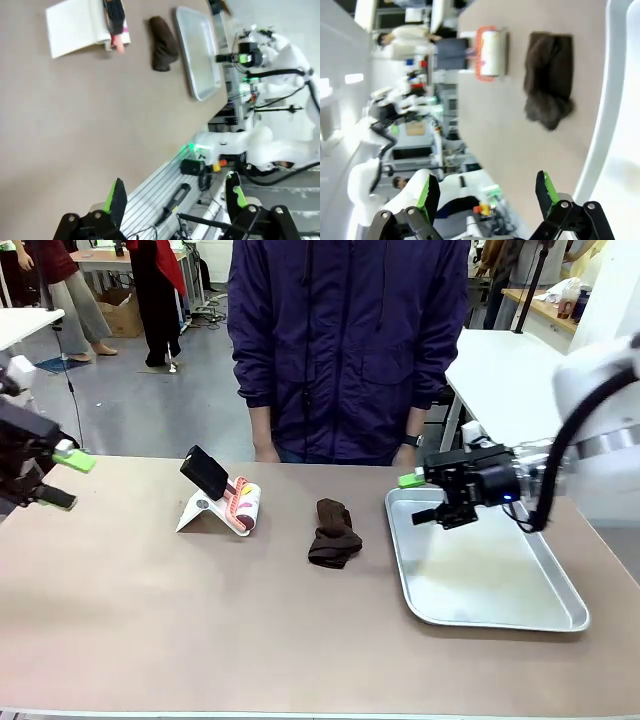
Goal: Clean the surface of the table.
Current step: Return the Lint Roller and towel to their original positions.
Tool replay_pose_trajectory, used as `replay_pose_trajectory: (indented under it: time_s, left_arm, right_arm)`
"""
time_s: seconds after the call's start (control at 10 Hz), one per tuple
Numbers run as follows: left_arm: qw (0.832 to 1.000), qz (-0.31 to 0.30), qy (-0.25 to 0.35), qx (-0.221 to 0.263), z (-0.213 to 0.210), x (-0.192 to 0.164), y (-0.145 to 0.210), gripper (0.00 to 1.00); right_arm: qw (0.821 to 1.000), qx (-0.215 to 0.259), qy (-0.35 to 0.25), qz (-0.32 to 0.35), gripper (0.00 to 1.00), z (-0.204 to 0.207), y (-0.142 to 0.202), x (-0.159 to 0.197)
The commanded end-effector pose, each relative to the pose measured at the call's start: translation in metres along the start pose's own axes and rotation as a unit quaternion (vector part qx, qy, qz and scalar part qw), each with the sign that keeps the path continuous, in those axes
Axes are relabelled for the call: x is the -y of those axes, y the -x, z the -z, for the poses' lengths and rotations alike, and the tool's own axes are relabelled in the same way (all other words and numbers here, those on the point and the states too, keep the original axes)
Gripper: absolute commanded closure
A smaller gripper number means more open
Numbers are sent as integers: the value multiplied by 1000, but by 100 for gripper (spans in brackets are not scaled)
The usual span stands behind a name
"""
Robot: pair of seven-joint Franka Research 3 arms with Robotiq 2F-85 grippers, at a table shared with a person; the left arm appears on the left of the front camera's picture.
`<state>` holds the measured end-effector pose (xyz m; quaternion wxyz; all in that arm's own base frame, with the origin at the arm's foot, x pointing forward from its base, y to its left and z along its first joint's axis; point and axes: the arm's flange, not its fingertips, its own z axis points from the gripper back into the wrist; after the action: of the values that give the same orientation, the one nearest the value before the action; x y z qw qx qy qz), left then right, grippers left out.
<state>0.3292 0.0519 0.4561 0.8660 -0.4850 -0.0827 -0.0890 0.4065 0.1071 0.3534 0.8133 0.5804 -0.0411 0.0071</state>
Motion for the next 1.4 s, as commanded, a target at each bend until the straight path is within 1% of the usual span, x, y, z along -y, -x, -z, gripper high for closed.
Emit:
replay_pose_trajectory:
  time_s: [0.0, 0.1, 0.2, 0.3, 0.4, 0.5, 0.6, 0.7, 0.8, 0.9, 1.0, 1.3]
  left_arm:
    - [995, 17, 84, 49, -27, -32, 17, 0]
    - [990, 5, 100, 96, -37, -47, 25, 0]
    - [986, 16, 124, 109, -44, -61, 33, 0]
    - [980, 27, 142, 140, -52, -75, 40, 0]
    - [974, 39, 158, 158, -59, -92, 48, 0]
    - [969, 48, 171, 169, -66, -104, 55, 0]
    - [964, 50, 185, 183, -73, -112, 62, 0]
    - [959, 55, 196, 199, -78, -118, 68, 0]
    - [956, 56, 204, 204, -82, -122, 71, 0]
    - [957, 64, 207, 193, -82, -121, 71, 0]
    - [962, 42, 187, 195, -74, -117, 75, 0]
    - [962, 42, 187, 195, -74, -117, 75, 0]
  right_arm:
    - [997, 3, -78, 14, 0, -42, 34, 6]
    - [996, 8, -91, 25, 0, -64, 47, 10]
    - [994, 11, -109, 18, 0, -88, 61, 13]
    - [991, 41, -123, 16, 0, -111, 73, 15]
    - [988, 53, -143, 4, 0, -136, 85, 16]
    - [985, 87, -149, 8, 0, -155, 93, 20]
    - [982, 107, -152, 11, 0, -169, 100, 27]
    - [979, 139, -147, 16, 0, -180, 105, 36]
    - [977, 155, -144, 8, 0, -185, 107, 45]
    - [979, 155, -133, 1, 0, -182, 107, 51]
    - [978, 144, -151, 23, 0, -218, 55, 42]
    - [978, 144, -151, 23, 0, -218, 55, 42]
